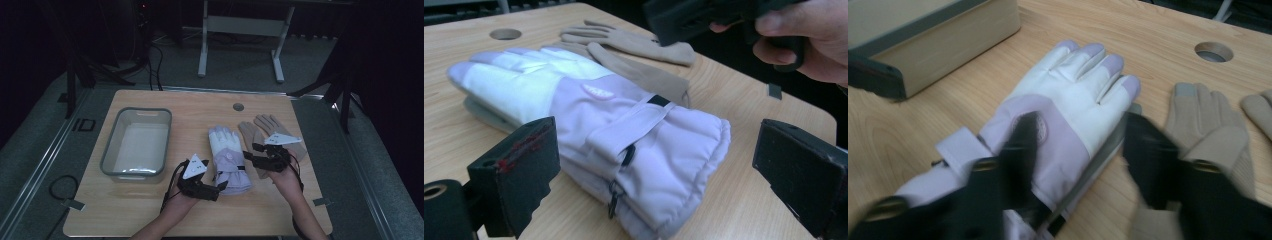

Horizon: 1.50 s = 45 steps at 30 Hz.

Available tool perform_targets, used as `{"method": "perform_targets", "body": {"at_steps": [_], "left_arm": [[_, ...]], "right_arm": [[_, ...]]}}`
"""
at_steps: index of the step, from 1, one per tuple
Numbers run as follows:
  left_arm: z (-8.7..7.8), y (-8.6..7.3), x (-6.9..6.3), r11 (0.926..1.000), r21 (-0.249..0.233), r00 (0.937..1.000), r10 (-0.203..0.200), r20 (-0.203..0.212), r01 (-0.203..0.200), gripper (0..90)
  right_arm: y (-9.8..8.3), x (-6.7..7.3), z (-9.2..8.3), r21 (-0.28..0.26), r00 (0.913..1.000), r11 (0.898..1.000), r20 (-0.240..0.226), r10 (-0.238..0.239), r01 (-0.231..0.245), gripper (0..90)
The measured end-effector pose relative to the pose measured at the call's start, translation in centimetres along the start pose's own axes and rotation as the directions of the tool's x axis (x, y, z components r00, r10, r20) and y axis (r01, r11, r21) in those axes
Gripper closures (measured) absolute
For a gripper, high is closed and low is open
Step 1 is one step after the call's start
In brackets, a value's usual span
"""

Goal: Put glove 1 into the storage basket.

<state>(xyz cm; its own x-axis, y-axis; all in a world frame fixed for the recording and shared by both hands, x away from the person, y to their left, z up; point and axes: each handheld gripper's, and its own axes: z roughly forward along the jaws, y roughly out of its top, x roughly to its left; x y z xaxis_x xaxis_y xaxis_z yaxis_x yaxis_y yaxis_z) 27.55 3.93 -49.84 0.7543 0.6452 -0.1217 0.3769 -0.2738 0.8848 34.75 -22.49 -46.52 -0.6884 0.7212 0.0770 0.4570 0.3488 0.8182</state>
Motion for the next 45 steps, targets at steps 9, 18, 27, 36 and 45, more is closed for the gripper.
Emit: {"method": "perform_targets", "body": {"at_steps": [9, 18, 27, 36, 45], "left_arm": [[2.3, -0.4, -0.5, 0.9945, 0.1, 0.9993, 0.031, -0.019, -0.029, 40.0], [1.5, -0.1, -1.2, 0.9936, 0.111, 0.999, 0.026, -0.035, -0.022, 63.9], [3.1, -0.6, -1.5, 0.9798, 0.198, 0.9982, -0.018, -0.057, 0.029, 65.5], [3.6, -1.6, -1.2, 0.9768, 0.204, 0.9961, -0.05, -0.074, 0.064, 55.0], [3.6, -1.6, -0.9, 0.9751, 0.215, 0.9975, -0.042, -0.058, 0.053, 54.9]], "right_arm": [[0.4, 0.3, 2.7, 0.041, 0.9986, 0.998, -0.023, 0.048, -0.047, 61.5], [-0.6, -0.4, 3.2, 0.067, 0.9965, 0.995, -0.018, 0.081, -0.08, 58.2], [-1.6, -1.1, 4.6, 0.139, 0.9919, 0.983, -0.018, 0.126, -0.122, 51.7], [-3.3, -2.6, 7.0, 0.267, 0.9632, 0.931, -0.037, 0.266, -0.247, 40.1], [-3.9, -3.4, 7.6, 0.308, 0.9315, 0.908, -0.135, 0.338, -0.284, 64.9]]}}
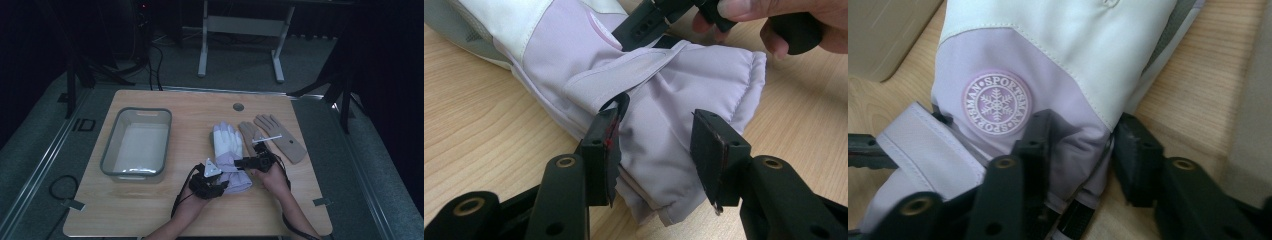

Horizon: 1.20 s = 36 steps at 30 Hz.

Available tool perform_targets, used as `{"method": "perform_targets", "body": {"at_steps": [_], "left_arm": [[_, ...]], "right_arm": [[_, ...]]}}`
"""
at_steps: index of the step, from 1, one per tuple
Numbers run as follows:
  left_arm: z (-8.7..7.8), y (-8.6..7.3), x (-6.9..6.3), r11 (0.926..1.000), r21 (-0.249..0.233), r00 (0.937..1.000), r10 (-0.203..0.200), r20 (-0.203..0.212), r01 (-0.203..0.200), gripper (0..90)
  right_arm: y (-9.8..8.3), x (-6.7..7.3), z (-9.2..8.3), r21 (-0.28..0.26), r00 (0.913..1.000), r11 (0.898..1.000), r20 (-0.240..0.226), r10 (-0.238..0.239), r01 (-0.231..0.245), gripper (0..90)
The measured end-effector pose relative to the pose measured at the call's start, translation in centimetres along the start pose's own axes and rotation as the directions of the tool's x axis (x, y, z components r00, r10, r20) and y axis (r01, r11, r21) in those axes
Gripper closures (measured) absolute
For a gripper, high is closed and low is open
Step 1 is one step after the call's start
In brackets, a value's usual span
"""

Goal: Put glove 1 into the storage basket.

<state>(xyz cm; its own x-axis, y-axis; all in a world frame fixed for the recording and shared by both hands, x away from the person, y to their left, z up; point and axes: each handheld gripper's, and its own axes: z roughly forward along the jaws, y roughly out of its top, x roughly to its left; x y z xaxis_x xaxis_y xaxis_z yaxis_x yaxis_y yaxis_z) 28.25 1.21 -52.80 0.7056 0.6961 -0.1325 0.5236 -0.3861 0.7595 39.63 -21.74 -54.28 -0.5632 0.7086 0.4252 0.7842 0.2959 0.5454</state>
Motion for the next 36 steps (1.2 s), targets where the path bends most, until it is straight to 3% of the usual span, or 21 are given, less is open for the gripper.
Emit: {"method": "perform_targets", "body": {"at_steps": [2, 5, 8, 11, 17, 19, 21, 28, 30, 36], "left_arm": [[-0.3, 0.1, -0.1, 0.9999, -0.011, 1.0, -0.009, -0.002, 0.009, 54.2], [-0.9, 0.0, -0.1, 0.9996, -0.019, 0.9995, -0.019, -0.024, 0.019, 39.9], [-1.1, -0.5, 0.5, 0.9966, 0.002, 0.9966, -0.082, -0.001, 0.082, 35.3], [-1.1, -0.9, 1.2, 0.9884, 0.016, 0.9881, -0.152, 0.027, 0.151, 32.7], [-0.4, -0.9, 1.7, 0.9822, 0.064, 0.9832, -0.179, 0.036, 0.177, 28.3], [0.3, -1.1, 2.1, 0.9731, 0.093, 0.9751, -0.216, 0.051, 0.211, 27.1], [0.7, -1.4, 2.3, 0.9691, 0.109, 0.9715, -0.229, 0.061, 0.222, 27.2], [1.2, -1.5, 2.4, 0.9691, 0.133, 0.9668, -0.224, 0.123, 0.207, 45.9], [1.4, -1.6, 2.6, 0.9676, 0.137, 0.9623, -0.231, 0.143, 0.212, 49.6], [1.2, -1.7, 2.1, 0.973, 0.123, 0.9676, -0.212, 0.138, 0.195, 67.2]], "right_arm": [[0.0, 0.4, -0.1, 0.001, 0.9993, 1.0, 0.033, -0.018, 0.018, 72.5], [0.1, 1.8, -0.1, 0.009, 0.9891, 0.997, 0.128, -0.072, 0.071, 77.9], [0.0, 2.8, 0.0, 0.009, 0.9774, 0.995, 0.186, -0.102, 0.102, 78.7], [-0.2, 3.2, 0.1, -0.001, 0.9718, 0.993, 0.207, -0.112, 0.115, 78.7], [-0.3, 3.6, 0.2, 0.003, 0.9619, 0.99, 0.238, -0.134, 0.138, 78.7], [-0.2, 3.8, 0.3, 0.008, 0.9575, 0.989, 0.251, -0.143, 0.146, 78.7], [-0.3, 3.9, 0.3, 0.008, 0.9553, 0.989, 0.257, -0.146, 0.149, 78.8], [-0.4, 4.1, 0.4, 0.005, 0.9497, 0.987, 0.272, -0.156, 0.16, 78.9], [-0.4, 4.2, 0.4, 0.004, 0.9489, 0.987, 0.273, -0.158, 0.163, 79.0], [-0.6, 4.5, 0.4, -0.016, 0.9426, 0.984, 0.289, -0.167, 0.18, 80.2]]}}
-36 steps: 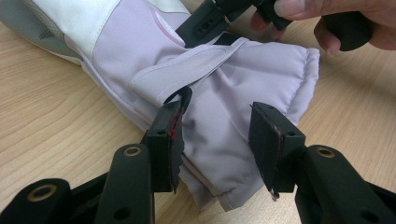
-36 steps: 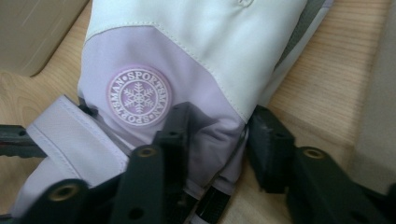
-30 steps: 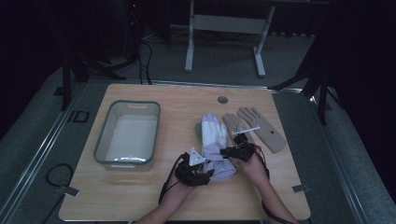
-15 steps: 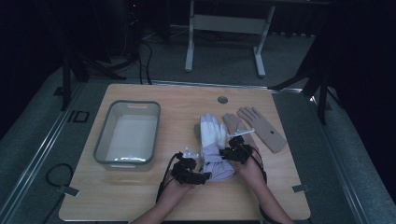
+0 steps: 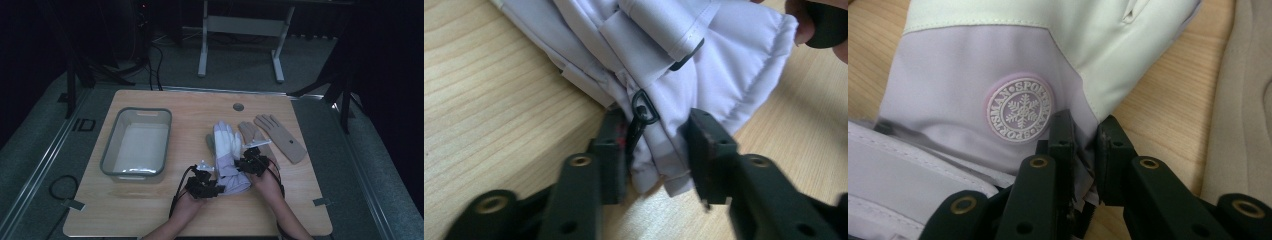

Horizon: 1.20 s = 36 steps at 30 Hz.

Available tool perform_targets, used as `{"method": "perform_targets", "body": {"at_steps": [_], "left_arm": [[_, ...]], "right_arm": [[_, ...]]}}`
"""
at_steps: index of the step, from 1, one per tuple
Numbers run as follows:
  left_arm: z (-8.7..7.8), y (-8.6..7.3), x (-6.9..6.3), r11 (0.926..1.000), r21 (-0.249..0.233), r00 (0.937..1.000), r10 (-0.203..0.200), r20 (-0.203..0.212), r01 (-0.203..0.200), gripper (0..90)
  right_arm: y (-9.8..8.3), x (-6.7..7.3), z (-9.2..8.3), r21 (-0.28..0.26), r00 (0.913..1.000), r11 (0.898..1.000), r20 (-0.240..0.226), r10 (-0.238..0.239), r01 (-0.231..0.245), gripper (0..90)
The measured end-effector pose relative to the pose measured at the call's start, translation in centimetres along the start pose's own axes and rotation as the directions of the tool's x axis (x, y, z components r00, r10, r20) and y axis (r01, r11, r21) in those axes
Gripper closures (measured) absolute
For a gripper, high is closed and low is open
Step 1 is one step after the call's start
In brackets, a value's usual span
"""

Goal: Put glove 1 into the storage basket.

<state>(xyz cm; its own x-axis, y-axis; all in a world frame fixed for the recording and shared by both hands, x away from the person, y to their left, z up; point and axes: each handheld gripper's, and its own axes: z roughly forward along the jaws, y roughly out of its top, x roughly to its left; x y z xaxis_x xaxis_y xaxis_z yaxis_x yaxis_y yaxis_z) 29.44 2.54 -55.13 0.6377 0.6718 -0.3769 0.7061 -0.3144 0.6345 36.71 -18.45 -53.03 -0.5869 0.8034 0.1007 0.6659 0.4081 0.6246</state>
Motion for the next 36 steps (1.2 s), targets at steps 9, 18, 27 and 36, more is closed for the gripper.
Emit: {"method": "perform_targets", "body": {"at_steps": [9, 18, 27, 36], "left_arm": [[-0.8, 0.8, 0.2, 0.9996, 0.02, 0.9998, 0.019, 0.012, -0.019, 73.5], [-3.5, 2.5, 0.4, 0.9986, -0.009, 0.9986, 0.053, 0.005, -0.053, 74.1], [-6.4, 3.8, 1.3, 0.9967, 0.005, 0.9967, 0.081, -0.004, -0.081, 74.1], [-9.1, 4.3, 2.5, 0.9951, 0.019, 0.9951, 0.097, -0.017, -0.097, 74.1]], "right_arm": [[-0.3, 0.8, -1.0, -0.077, 0.9985, 0.997, 0.048, -0.026, 0.03, 82.2], [1.9, 1.8, -3.1, -0.139, 0.9973, 0.989, 0.061, -0.04, 0.048, 82.3], [4.2, 3.5, -3.9, -0.173, 0.9945, 0.981, 0.07, -0.078, 0.089, 82.3], [6.2, 5.3, -3.9, -0.184, 0.9903, 0.974, 0.06, -0.125, 0.134, 82.3]]}}
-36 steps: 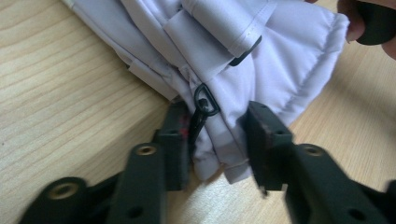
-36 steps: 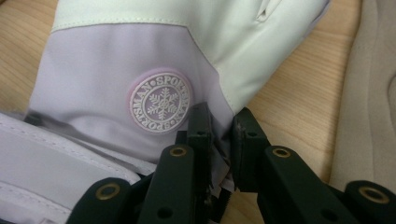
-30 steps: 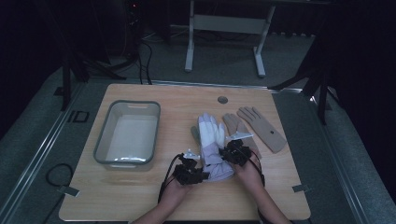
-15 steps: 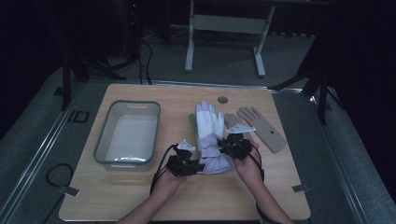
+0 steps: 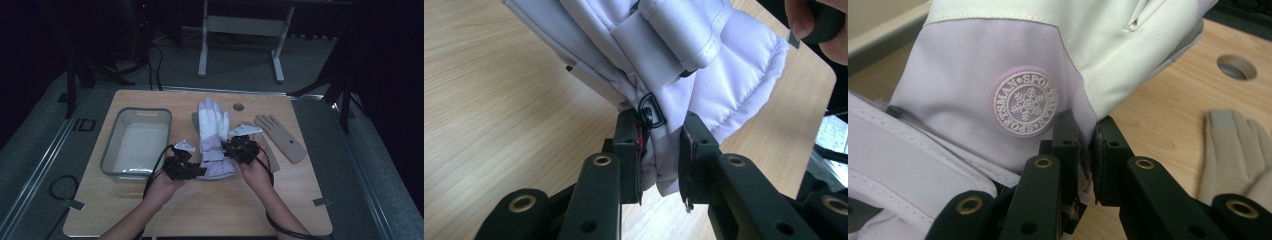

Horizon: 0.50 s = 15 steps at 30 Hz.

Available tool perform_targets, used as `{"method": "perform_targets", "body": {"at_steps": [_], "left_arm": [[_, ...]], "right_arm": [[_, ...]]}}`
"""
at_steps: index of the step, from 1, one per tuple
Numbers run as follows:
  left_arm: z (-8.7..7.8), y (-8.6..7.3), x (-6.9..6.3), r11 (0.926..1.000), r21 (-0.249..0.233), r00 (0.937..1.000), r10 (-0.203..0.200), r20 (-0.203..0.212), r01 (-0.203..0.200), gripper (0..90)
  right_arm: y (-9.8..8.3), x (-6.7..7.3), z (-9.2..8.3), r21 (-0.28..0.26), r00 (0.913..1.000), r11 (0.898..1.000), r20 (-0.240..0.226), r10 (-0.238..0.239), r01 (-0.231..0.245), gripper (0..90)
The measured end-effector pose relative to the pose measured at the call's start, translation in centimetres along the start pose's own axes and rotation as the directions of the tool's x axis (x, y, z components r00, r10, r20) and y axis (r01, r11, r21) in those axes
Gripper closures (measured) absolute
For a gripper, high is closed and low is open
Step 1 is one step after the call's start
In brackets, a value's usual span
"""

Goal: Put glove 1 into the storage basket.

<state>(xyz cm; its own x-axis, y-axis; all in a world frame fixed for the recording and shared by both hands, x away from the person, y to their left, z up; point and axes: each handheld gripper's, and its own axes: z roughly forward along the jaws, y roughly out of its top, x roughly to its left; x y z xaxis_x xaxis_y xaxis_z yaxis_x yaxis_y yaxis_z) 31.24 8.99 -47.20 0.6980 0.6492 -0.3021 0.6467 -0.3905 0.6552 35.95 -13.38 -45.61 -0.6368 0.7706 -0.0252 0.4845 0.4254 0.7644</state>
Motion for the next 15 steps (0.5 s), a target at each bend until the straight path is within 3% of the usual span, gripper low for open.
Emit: {"method": "perform_targets", "body": {"at_steps": [8, 15], "left_arm": [[-3.2, 0.5, 1.1, 0.9994, 0.005, 0.9985, 0.033, -0.044, -0.033, 74.1], [-5.9, 0.4, 2.2, 0.9988, -0.02, 0.9972, 0.043, -0.061, -0.045, 74.1]], "right_arm": [[2.3, 1.4, 0.5, -0.035, 0.9996, 0.999, -0.029, -0.003, 0.002, 82.3], [5.1, 3.2, 0.8, -0.072, 0.9984, 0.997, -0.042, -0.038, 0.035, 82.3]]}}
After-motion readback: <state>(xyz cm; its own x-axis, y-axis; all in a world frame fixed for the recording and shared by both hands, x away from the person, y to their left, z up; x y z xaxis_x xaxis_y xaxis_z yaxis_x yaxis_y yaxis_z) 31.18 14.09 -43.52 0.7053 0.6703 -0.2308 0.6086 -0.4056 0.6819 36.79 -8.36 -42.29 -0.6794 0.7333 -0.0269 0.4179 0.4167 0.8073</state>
